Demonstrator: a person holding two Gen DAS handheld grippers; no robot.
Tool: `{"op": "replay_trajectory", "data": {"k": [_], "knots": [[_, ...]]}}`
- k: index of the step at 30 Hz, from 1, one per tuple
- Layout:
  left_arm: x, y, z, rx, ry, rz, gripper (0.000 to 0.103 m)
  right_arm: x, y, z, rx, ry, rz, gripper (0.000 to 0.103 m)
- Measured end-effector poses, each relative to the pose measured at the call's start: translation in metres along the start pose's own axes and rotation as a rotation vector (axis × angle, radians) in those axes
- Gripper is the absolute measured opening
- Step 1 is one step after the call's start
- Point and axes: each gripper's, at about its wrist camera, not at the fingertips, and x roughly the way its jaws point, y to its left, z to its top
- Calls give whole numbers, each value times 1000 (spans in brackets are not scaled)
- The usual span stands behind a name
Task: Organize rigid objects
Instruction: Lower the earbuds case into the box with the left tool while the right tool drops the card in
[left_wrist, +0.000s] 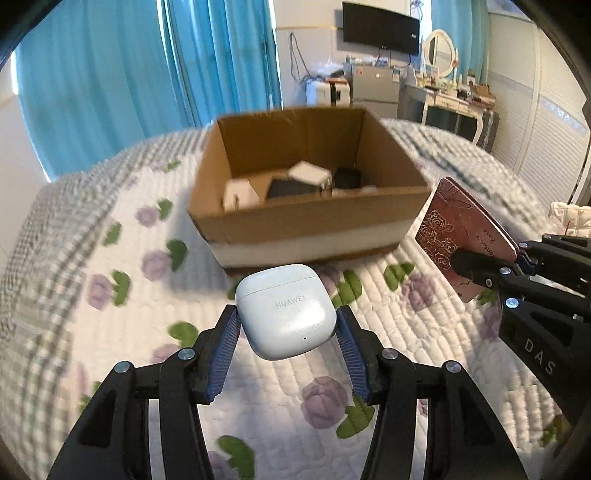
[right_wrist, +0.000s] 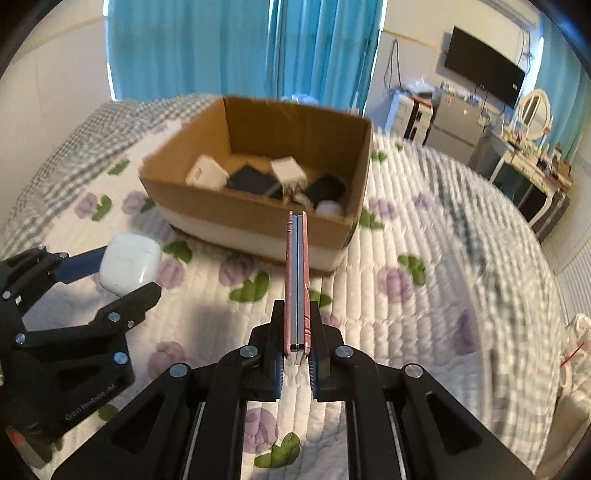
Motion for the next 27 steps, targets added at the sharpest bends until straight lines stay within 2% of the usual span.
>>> {"op": "replay_trajectory", "data": {"k": [7,13,16,21,27], "knots": [[-41,16,35,-9,-75,-26,55,-50,4,40,-59,-99,-4,10],[-39,28,82,3,-106,-27,55,-61,-6,88,-60,-159,30,10],[-21,31,108,27,-124,4,55,-53,-10,111,-66,-176,26,10],[30,33,143,30,-114,3,55,-18,-18,143,-63,-175,29,9],[96,32,155,31,-56,13,55,41,-28,162,-61,-140,42,9]]}}
